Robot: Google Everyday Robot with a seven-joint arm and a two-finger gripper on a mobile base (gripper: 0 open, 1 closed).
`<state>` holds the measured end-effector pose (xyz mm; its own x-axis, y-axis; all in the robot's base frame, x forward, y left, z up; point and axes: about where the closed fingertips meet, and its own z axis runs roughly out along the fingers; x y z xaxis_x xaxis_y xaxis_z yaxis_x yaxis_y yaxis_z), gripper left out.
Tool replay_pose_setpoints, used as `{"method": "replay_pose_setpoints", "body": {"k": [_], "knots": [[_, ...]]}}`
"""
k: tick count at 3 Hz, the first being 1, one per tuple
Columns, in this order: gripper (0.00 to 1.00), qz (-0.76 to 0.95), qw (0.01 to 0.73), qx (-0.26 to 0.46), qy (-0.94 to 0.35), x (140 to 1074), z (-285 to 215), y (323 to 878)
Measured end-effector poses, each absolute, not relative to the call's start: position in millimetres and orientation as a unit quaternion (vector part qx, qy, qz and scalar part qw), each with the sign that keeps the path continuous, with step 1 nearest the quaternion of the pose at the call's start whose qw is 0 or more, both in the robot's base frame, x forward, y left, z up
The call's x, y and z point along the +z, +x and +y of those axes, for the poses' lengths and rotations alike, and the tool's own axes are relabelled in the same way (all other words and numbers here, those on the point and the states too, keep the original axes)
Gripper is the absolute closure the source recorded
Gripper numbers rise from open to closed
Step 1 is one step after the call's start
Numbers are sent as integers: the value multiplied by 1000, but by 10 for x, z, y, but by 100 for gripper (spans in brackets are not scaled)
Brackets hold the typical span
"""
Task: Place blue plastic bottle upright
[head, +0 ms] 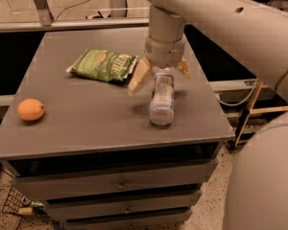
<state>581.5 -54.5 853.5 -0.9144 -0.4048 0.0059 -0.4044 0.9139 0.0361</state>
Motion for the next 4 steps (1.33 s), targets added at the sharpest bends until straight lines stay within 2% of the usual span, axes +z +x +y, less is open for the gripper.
{"method": "replay_pose_setpoints", "body": {"k": [1, 2, 3, 4], "knots": [[0, -981, 21, -23, 190, 8372, -587, 5865], [15, -984, 25, -21, 175, 8307, -678, 5876], [39, -983, 10, -17, 180, 8340, -736, 5875], [70, -973, -38, -10, 226, 8536, -753, 5844]]}}
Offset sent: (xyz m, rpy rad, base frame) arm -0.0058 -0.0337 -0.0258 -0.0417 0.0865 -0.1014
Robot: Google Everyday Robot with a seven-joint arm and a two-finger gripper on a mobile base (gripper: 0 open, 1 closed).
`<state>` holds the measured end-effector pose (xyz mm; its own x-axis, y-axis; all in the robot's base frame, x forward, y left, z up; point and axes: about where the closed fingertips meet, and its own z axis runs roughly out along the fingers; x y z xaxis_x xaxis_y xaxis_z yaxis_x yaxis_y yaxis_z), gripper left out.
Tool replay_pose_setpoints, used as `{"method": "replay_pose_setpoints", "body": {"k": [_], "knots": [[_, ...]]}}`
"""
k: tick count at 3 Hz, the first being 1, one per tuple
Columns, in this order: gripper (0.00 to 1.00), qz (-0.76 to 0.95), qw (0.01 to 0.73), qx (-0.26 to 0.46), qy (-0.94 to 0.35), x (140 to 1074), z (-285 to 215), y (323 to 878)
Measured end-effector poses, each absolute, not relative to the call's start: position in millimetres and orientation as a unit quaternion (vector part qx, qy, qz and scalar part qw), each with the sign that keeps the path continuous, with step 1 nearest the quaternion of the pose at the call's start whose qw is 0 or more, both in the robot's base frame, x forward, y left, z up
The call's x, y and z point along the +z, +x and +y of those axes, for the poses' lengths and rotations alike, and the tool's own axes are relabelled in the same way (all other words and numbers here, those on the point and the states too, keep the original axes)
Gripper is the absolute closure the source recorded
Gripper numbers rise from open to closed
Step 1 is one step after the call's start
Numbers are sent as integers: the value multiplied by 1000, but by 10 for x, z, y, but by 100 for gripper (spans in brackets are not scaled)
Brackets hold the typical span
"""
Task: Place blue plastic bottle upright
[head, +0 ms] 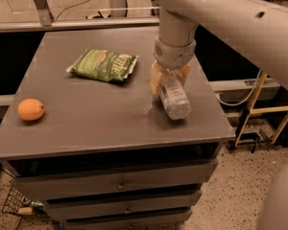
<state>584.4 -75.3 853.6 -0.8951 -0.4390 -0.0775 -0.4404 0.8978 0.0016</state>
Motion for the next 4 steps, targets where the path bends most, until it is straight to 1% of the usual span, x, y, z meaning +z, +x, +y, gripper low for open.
{"method": "replay_pose_setpoints", "body": {"k": [1, 2, 3, 4], "knots": [[93, 957, 94, 5, -274, 8767, -762, 5803], [100, 928, 162, 17, -335, 8944, -753, 5719], [100, 875, 269, 49, -399, 9160, -691, 5753], [100, 832, 343, 68, -431, 9370, -599, 5861]]}}
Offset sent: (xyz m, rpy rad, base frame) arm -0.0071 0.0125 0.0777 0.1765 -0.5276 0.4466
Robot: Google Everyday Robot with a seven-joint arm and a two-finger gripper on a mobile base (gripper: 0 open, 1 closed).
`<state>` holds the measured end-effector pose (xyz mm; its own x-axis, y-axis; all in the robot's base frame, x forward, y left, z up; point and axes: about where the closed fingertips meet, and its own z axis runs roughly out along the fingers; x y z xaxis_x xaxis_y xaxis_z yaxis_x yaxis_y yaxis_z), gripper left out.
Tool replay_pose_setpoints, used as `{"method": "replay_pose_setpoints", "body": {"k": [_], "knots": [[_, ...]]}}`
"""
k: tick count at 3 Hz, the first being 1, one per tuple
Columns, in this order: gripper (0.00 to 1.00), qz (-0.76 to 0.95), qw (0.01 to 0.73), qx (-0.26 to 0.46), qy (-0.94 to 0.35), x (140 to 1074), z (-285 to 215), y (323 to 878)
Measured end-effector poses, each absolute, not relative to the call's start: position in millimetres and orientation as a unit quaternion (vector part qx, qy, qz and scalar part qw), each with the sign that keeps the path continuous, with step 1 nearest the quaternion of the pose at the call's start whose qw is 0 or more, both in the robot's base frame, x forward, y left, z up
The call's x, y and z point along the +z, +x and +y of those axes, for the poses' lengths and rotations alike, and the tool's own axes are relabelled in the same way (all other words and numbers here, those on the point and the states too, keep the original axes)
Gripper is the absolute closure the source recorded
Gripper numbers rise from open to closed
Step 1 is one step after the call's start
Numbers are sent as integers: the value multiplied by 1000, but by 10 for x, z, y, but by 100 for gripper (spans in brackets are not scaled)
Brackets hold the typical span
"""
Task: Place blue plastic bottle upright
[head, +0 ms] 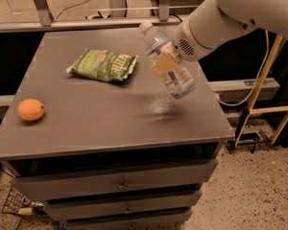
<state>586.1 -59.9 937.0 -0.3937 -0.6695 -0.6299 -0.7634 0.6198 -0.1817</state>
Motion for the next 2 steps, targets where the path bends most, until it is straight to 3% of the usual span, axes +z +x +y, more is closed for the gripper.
{"method": "replay_pose_setpoints", "body": {"k": [2], "knots": [[100, 781, 462, 122, -401, 9606, -524, 5941]]}}
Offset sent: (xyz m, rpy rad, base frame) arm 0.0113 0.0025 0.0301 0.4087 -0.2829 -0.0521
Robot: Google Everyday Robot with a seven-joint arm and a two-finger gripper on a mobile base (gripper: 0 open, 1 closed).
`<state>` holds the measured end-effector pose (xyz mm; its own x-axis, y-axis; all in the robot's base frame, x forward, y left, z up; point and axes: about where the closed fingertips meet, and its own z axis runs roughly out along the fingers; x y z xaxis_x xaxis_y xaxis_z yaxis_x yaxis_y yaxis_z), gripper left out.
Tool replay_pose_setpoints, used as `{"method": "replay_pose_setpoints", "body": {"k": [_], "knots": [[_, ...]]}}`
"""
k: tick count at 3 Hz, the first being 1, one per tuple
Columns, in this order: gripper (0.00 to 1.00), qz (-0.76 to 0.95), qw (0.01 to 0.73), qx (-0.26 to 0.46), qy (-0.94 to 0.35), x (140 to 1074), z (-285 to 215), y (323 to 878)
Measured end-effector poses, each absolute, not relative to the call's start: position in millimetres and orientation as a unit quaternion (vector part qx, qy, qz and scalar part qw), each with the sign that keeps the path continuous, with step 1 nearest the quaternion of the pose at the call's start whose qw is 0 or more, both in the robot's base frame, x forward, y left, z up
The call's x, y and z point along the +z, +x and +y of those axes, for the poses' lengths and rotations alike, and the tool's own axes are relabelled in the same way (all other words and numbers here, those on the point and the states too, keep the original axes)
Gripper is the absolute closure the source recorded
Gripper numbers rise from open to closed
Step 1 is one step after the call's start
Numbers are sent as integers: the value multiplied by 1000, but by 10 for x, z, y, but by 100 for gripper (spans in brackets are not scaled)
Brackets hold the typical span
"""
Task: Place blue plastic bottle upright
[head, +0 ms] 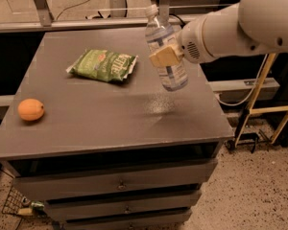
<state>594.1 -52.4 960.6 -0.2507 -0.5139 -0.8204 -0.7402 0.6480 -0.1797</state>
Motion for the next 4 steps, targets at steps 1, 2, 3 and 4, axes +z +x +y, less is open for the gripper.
{"method": "replay_pose_setpoints", "body": {"k": [1, 2, 3, 4], "knots": [[100, 766, 504, 143, -372, 9620, -498, 5920], [100, 759, 527, 145, -354, 9564, -475, 5907], [100, 758, 540, 137, -338, 9421, -491, 5913], [100, 757, 557, 126, -317, 9296, -515, 5900]]}}
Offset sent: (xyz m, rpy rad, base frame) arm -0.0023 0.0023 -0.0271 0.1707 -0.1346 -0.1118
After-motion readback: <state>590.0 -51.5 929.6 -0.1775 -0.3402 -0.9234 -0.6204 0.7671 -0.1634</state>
